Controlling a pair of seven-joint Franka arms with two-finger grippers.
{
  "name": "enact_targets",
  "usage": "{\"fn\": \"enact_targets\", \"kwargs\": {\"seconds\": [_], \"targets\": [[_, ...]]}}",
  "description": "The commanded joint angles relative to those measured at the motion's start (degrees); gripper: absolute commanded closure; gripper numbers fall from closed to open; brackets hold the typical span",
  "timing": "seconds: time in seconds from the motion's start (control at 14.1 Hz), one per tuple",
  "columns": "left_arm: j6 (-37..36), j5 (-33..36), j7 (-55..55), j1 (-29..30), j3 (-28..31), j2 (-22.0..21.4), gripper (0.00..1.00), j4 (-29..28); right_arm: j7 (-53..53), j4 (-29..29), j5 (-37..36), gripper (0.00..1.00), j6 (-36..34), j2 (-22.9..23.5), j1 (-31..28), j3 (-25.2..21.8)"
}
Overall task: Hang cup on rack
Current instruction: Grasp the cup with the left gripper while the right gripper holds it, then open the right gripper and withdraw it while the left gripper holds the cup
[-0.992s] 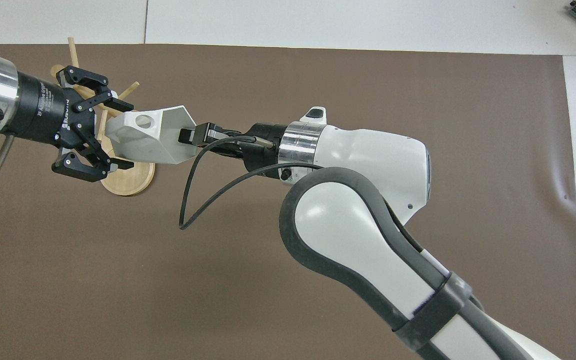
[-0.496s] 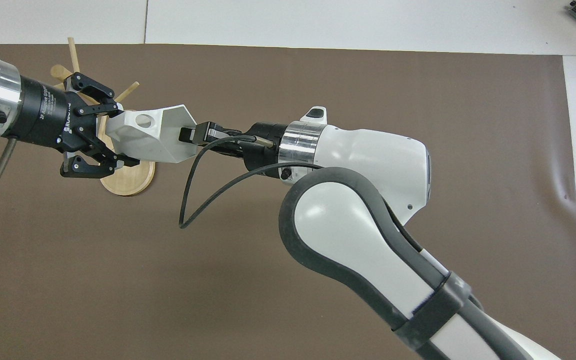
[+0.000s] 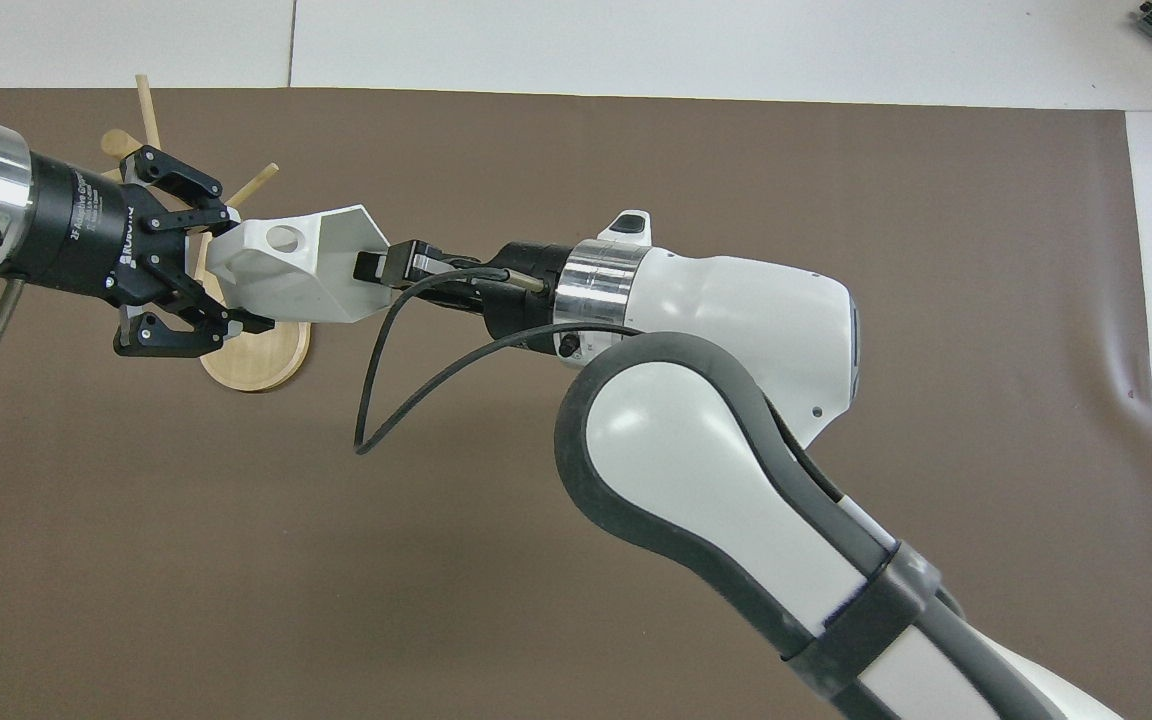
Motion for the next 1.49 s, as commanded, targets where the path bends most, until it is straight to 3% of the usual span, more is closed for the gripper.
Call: {"fn": "enact_targets", "kwargs": {"seconds": [0.0,0.99,1.2,1.27,1.35,1.42], "targets": [[1.02,-0.78,-1.13,1.27,0.73,-1.44,1.00,-1.15,1.56,0.63,-0.81,1.00,0.41,0.54,-0.45,0.95],[3.75,-0.78,-4.99,1.45,0.55,-1.53,1.00,-1.07,2.88,0.28,-0.81,0.97,0.41,0.45,-0.53,0.95],[3.75,-0.78,-5.69,1.45,0.55,-1.53,1.00,-1.07,2.88,-0.07,-0.81,0.67,0.41,0.36,-0.53,0.95],[3.75,-0.78,-5.96,1.45,0.55,-1.53,1.00,-1.07,2.88,-0.07,-0.81,0.25,0.41,0.36,-0.53,0.95],[3.75,-0.78,-5.96,1.45,0.46,-1.53,1.00,-1.07,2.88,-0.16,-0.89,0.00,0.41,0.36,-0.53,0.95],[3.75,-0.78,-5.87,1.45,0.46,-1.71,1.00,-1.07,2.88,-0.16,-0.90,0.00,0.41,0.36,-0.53,0.95]]}}
